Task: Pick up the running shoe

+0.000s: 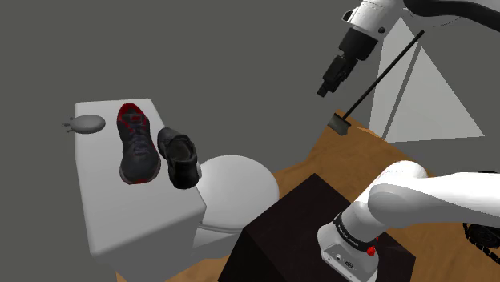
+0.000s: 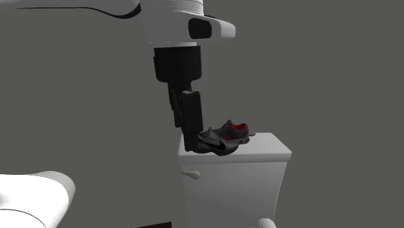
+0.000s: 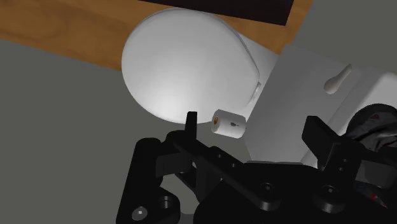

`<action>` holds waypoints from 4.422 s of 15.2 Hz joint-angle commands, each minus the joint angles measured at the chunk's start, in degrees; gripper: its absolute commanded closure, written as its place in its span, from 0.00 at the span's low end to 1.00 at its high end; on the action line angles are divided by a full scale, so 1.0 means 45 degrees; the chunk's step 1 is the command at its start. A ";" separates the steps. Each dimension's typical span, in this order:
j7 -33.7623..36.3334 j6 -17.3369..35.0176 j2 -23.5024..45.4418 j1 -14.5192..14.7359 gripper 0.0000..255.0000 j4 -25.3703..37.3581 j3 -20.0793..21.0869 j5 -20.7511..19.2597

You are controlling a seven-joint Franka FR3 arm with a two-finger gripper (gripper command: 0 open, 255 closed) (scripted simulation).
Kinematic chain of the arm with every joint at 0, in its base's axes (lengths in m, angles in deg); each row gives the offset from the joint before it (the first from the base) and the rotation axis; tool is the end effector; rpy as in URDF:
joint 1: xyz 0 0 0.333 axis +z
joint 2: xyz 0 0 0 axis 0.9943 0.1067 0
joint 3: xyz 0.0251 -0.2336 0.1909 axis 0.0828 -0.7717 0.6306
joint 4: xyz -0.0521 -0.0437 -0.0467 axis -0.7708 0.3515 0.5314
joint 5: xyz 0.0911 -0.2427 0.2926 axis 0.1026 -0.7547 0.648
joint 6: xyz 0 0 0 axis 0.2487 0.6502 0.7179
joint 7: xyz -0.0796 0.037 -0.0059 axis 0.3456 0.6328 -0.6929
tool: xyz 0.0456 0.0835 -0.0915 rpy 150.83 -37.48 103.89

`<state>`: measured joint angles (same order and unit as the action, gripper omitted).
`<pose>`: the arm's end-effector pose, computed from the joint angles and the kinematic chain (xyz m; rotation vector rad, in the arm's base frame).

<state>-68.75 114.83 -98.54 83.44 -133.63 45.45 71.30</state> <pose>0.2995 0.0274 0.5926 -3.0601 -0.1974 -0.1015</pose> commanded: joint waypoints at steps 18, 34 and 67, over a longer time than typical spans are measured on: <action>0.7066 0.0641 0.7290 0.0076 0.00 0.4251 0.4980 0.1060; 1.3597 -0.1074 1.7531 0.2864 0.00 1.3255 0.6308 -0.1550; 1.3777 -0.2237 1.7659 0.3082 1.00 1.4583 0.6322 -0.1560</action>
<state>-6.87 105.63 -19.12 97.20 -68.94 73.87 64.28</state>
